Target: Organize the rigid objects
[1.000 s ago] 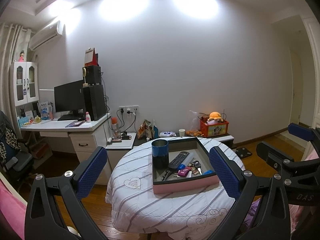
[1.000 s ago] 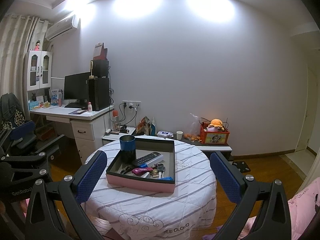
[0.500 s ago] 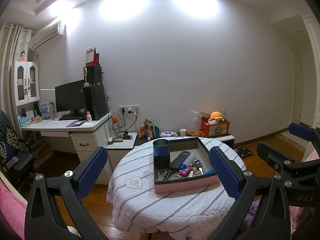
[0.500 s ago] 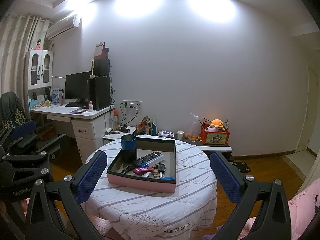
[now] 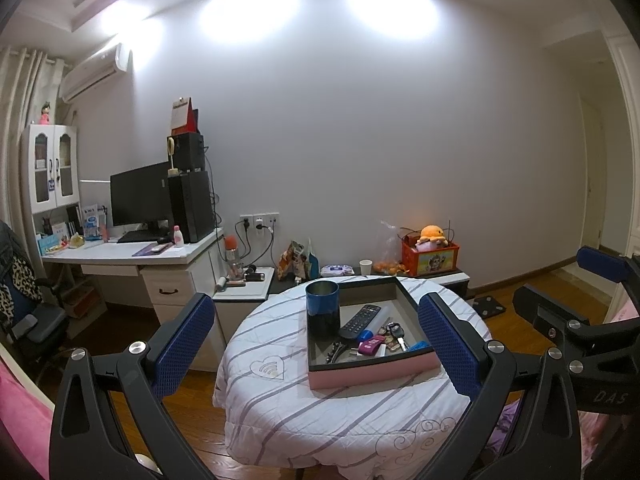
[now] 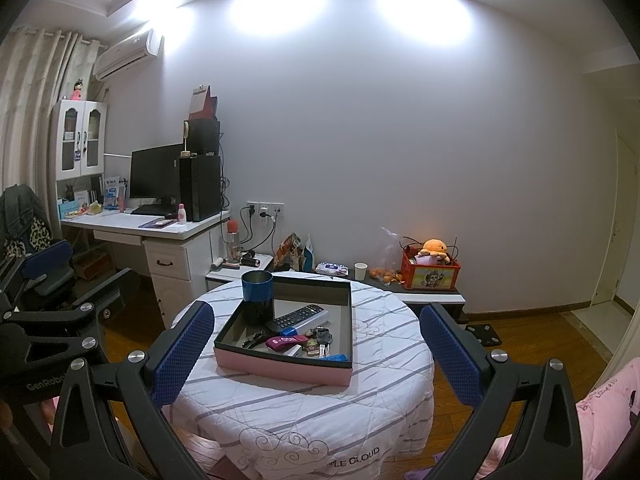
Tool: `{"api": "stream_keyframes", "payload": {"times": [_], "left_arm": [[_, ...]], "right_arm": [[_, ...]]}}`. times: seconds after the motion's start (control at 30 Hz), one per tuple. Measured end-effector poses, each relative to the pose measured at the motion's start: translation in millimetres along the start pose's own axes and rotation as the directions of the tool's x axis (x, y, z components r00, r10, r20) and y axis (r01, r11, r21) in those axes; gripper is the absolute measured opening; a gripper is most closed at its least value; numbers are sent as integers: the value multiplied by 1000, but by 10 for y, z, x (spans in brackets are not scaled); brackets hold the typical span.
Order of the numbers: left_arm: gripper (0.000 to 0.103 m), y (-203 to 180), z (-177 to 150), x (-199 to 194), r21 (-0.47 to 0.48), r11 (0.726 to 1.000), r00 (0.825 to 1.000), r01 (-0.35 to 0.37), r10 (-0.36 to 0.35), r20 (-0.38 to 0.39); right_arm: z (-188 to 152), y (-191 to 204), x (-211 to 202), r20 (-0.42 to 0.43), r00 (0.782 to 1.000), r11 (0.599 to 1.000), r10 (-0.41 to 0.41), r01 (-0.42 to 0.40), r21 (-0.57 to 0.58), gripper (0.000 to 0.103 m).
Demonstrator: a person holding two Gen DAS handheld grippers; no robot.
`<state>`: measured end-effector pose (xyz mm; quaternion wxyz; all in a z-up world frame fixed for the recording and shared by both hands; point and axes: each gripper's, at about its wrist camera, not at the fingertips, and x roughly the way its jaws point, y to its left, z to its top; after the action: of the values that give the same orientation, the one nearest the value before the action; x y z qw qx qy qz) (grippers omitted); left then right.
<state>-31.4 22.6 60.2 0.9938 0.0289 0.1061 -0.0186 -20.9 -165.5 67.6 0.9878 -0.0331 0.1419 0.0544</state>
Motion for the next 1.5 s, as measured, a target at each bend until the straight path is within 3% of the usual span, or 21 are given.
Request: {"api": "stream_keyframes", "payload": {"times": [1.5], "left_arm": [[103,-55,-6,60,13,1000,1000,-21,21,-6]], "right_arm": [[15,16,-5,3,1000,1000,3,-3,-5,103]]}}
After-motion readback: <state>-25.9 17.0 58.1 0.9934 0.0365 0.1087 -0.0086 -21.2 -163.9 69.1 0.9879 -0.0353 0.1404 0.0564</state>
